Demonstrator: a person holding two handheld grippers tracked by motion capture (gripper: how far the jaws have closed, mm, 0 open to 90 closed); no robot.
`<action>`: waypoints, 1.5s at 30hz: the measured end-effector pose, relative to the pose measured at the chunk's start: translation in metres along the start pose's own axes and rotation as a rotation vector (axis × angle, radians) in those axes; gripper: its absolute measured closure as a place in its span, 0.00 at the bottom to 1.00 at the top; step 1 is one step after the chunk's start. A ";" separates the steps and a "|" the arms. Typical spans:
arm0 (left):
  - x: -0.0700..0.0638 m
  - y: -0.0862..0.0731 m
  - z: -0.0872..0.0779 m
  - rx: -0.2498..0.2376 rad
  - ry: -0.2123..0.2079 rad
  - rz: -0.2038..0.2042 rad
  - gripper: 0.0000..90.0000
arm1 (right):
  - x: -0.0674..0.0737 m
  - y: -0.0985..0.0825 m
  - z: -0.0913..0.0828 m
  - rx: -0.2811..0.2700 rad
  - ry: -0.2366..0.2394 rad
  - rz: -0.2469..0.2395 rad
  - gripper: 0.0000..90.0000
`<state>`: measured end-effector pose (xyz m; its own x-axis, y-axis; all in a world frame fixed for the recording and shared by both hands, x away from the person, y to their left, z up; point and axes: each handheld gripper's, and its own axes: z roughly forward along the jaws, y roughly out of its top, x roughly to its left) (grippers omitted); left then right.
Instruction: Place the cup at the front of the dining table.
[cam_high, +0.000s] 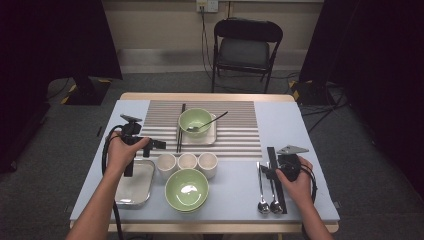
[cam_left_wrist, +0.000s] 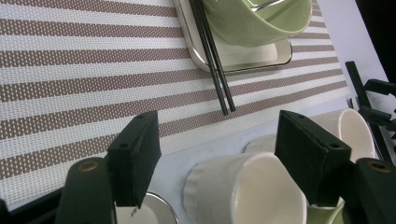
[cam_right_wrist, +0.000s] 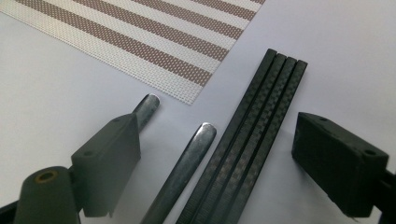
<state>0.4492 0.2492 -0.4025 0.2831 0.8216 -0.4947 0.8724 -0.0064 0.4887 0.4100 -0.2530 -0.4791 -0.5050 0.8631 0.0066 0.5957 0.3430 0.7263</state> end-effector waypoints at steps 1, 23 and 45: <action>0.000 -0.001 0.000 0.006 -0.003 0.003 0.34 | 0.000 0.000 0.000 0.000 0.000 0.000 0.16; 0.003 -0.008 -0.002 0.016 -0.008 0.010 0.34 | 0.000 0.000 0.000 0.000 0.000 -0.001 0.16; 0.000 -0.014 -0.006 0.018 -0.006 0.035 0.34 | 0.000 0.000 0.000 0.000 0.000 0.001 0.16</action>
<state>0.4345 0.2524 -0.4052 0.3163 0.8171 -0.4820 0.8688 -0.0455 0.4931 0.4101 -0.2531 -0.4790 -0.5047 0.8632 0.0074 0.5961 0.3423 0.7263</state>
